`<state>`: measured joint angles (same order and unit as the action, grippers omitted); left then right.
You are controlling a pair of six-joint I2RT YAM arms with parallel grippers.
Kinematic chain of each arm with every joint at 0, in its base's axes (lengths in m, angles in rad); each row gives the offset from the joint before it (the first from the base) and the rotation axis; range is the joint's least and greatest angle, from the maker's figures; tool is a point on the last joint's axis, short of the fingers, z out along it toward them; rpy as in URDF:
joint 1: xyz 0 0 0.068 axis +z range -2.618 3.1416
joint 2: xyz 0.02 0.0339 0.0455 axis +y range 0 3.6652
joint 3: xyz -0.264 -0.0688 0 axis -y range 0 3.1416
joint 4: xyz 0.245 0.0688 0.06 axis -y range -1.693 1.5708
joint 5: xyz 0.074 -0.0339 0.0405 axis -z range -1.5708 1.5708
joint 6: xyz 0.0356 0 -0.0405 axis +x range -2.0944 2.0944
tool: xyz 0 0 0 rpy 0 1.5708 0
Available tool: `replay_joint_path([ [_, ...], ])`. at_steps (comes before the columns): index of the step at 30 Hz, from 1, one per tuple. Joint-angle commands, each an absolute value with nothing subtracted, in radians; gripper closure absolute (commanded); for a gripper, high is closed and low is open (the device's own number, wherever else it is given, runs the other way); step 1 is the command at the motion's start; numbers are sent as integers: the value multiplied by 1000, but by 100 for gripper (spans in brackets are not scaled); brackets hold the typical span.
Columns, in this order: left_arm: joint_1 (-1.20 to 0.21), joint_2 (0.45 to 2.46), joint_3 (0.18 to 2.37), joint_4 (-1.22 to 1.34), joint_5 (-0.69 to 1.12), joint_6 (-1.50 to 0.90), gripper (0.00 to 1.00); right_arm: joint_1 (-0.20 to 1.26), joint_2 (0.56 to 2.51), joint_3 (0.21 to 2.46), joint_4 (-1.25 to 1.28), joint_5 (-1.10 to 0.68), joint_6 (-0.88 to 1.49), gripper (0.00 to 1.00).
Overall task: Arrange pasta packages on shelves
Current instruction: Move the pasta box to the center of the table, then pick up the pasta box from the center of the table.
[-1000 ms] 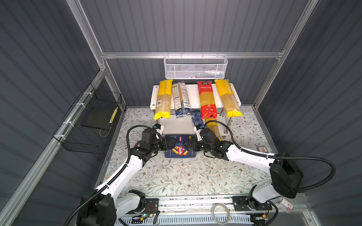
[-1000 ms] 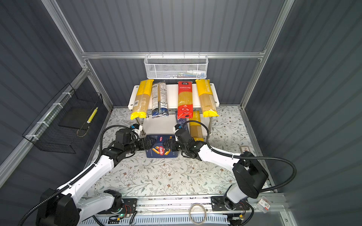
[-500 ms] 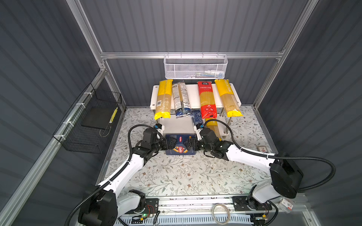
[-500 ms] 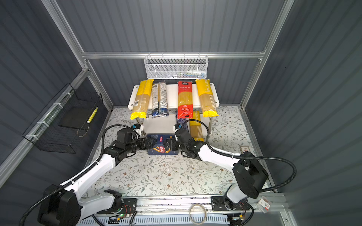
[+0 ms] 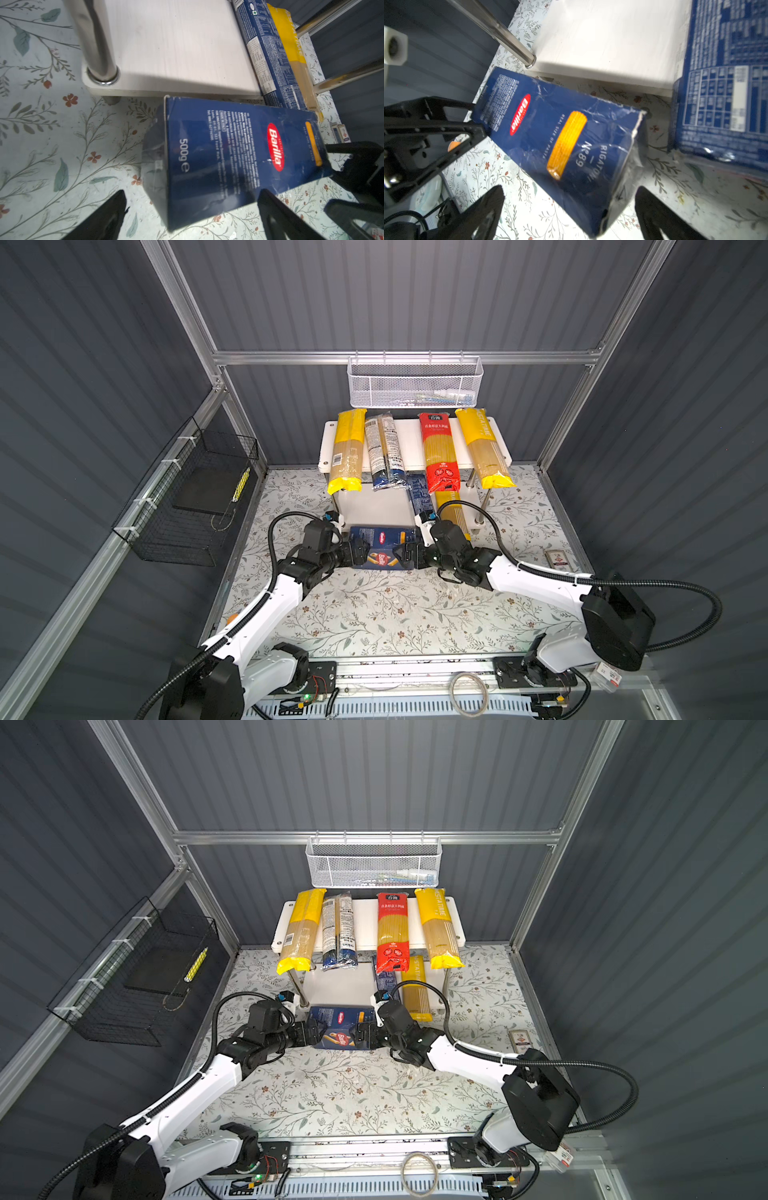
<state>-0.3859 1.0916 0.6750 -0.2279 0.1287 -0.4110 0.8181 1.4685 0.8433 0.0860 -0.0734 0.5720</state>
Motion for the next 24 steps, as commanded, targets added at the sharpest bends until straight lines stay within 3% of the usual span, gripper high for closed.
replay_joint_path([
  [1, -390, 1073, 648, -212, 106, -417, 0, 818, 1478, 809, 122, -116, 533, 1],
  [8, -390, 1024, 502, 1, 201, -360, 0, 819, 1513, 725, 320, -187, 483, 1],
  [16, -390, 909, 373, 53, 169, -272, 0, 821, 1561, 782, 210, -93, 419, 1],
  [24, -391, 1110, 425, 187, 178, -245, 0, 821, 1619, 813, 219, -42, 431, 1],
])
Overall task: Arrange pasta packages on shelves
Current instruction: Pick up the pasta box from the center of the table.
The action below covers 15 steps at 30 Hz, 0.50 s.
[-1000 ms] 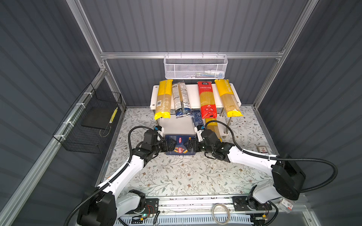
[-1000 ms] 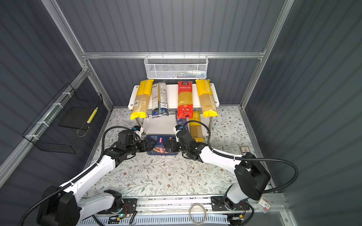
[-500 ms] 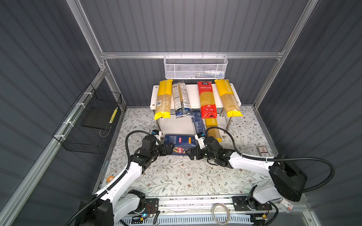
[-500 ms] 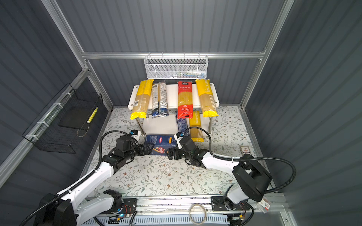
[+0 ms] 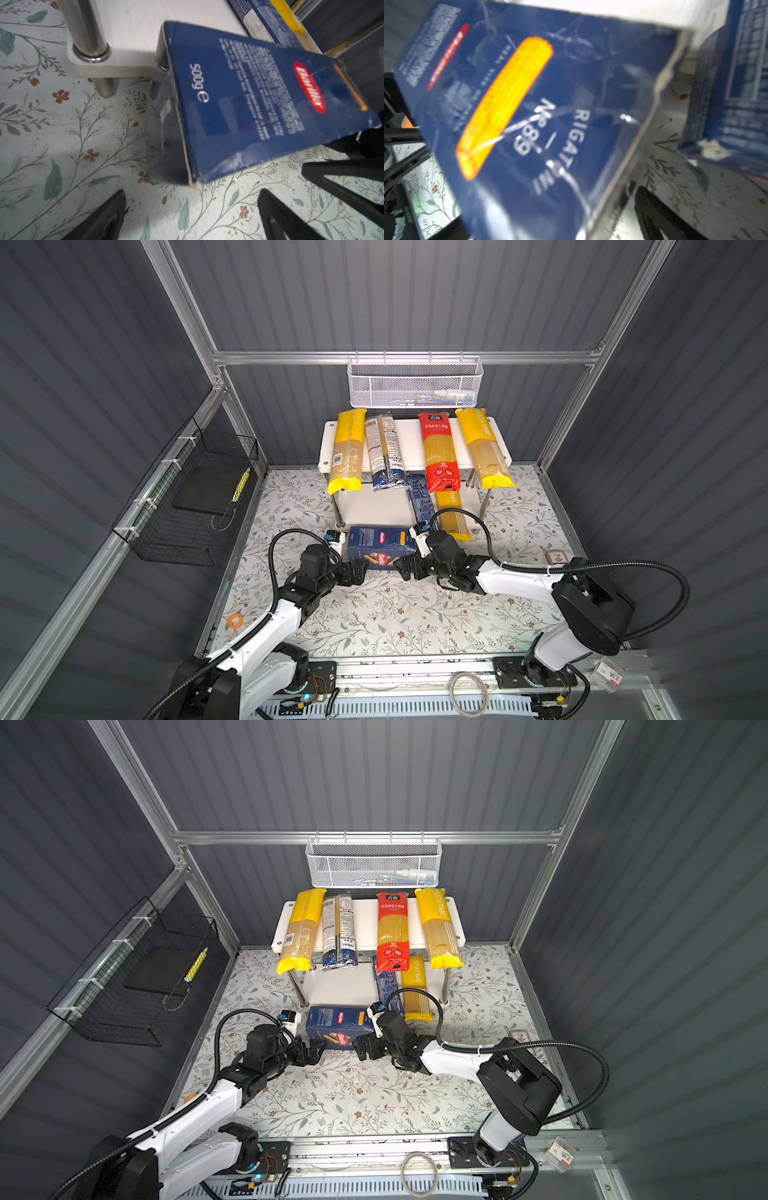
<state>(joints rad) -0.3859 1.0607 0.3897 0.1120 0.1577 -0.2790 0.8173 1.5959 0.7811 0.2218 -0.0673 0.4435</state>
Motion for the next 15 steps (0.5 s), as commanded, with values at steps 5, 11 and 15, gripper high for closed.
replay_joint_path([
  [5, -391, 1205, 420, 276, 225, -264, 0, 827, 1652, 830, 248, -52, 443, 1],
  [11, -391, 1277, 417, 359, 258, -273, 0, 827, 1702, 851, 276, -71, 458, 1],
  [15, -391, 1308, 418, 425, 307, -300, 0, 837, 1715, 882, 282, -89, 462, 1],
])
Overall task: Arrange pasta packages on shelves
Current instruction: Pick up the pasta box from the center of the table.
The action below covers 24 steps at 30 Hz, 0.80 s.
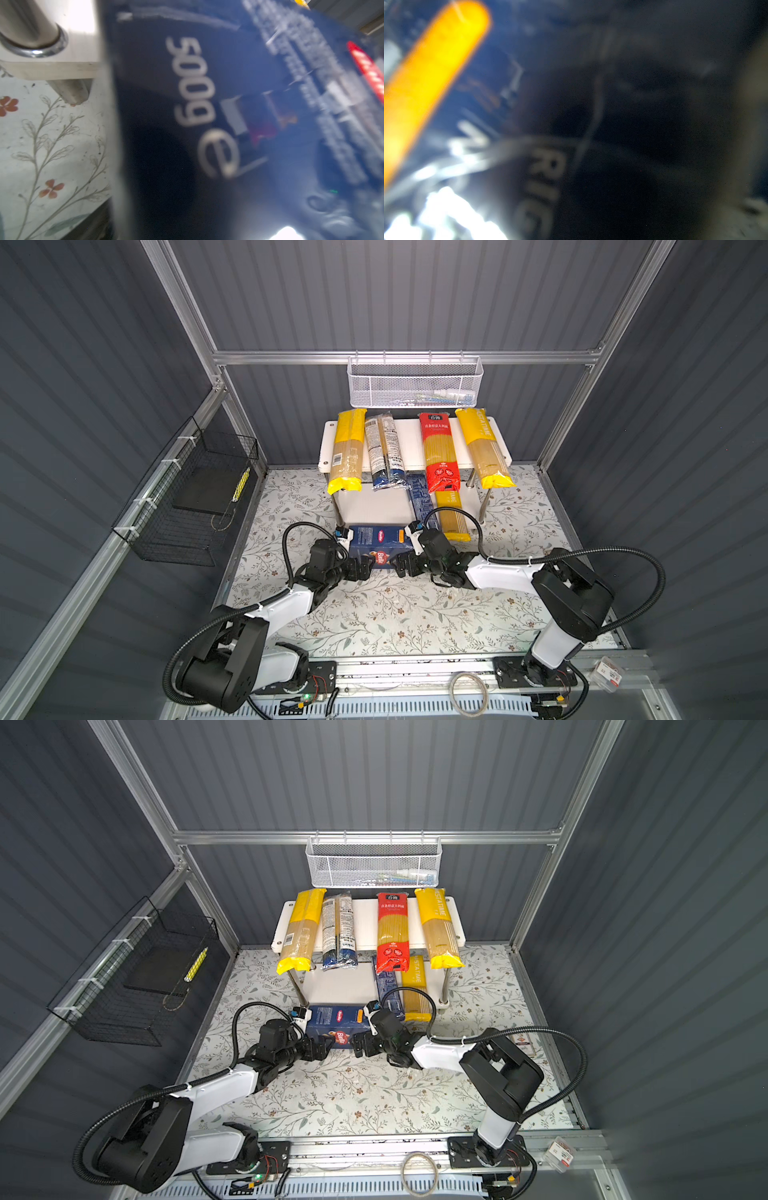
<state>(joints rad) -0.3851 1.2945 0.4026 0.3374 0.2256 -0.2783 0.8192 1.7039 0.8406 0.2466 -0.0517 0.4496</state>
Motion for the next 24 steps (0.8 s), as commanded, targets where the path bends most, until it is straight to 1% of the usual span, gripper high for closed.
replay_joint_path([
  [1, -391, 1314, 424, 435, 318, -307, 1, 842, 1716, 893, 282, -91, 462, 1],
  [7, -400, 1316, 463, 474, 400, -336, 2, 866, 1703, 932, 288, -87, 460, 1],
  [18, -413, 1145, 513, 374, 388, -311, 2, 871, 1613, 966, 293, -52, 432, 1],
  [24, -413, 1210, 555, 402, 393, -284, 1, 871, 1627, 1003, 308, -24, 399, 1],
])
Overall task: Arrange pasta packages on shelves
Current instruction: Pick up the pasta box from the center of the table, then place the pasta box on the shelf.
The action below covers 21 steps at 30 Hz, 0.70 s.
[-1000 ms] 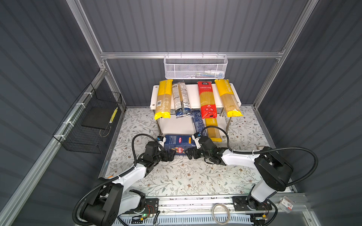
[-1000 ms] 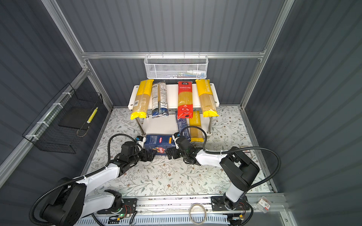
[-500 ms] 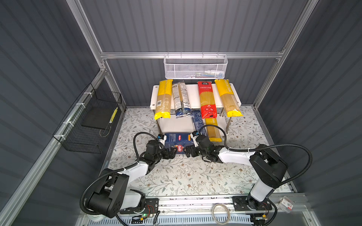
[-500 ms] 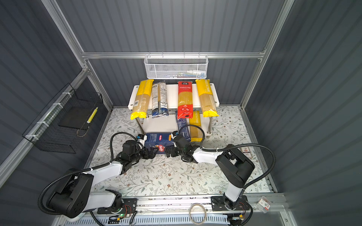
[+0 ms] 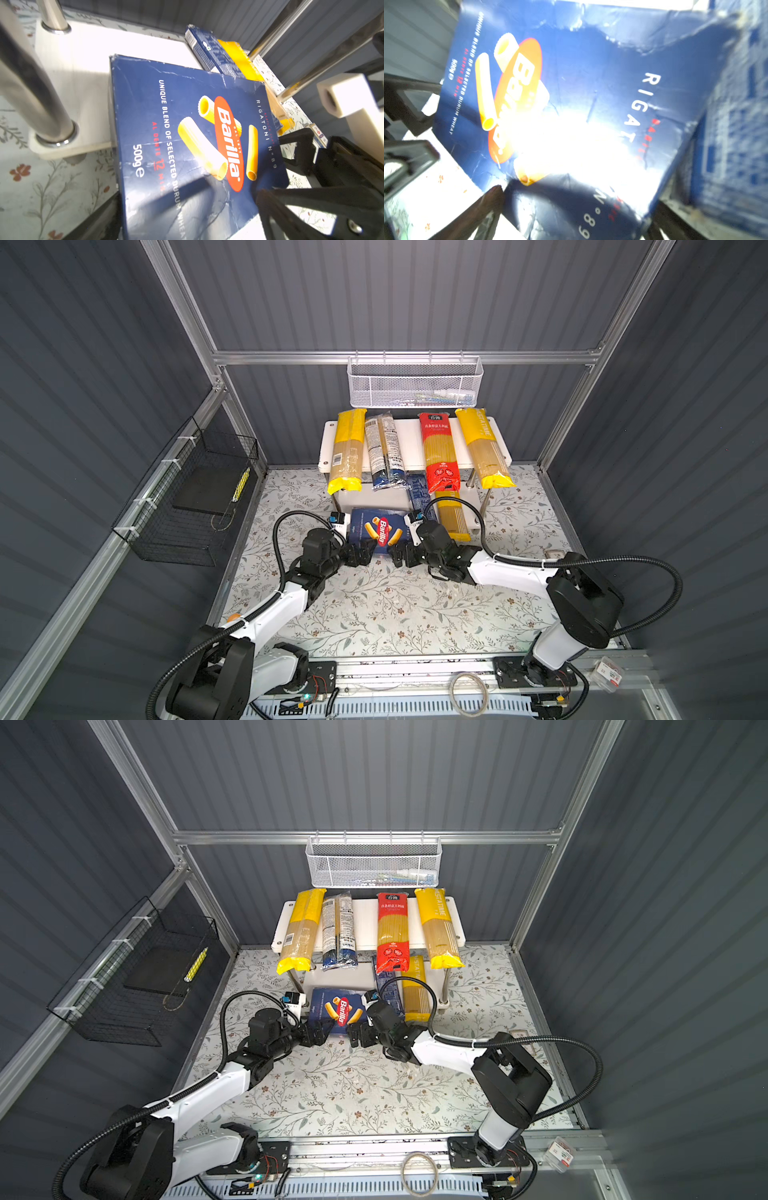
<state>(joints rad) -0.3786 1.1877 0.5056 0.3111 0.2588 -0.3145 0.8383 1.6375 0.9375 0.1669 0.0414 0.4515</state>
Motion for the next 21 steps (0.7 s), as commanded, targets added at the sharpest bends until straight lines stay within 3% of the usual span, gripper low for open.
replay_joint_path([
  [1, -413, 1228, 558, 423, 400, -284, 1, 871, 1635, 1011, 310, -23, 393, 1],
  [21, -413, 1319, 739, 343, 363, -222, 0, 841, 1706, 1130, 313, -32, 368, 1],
])
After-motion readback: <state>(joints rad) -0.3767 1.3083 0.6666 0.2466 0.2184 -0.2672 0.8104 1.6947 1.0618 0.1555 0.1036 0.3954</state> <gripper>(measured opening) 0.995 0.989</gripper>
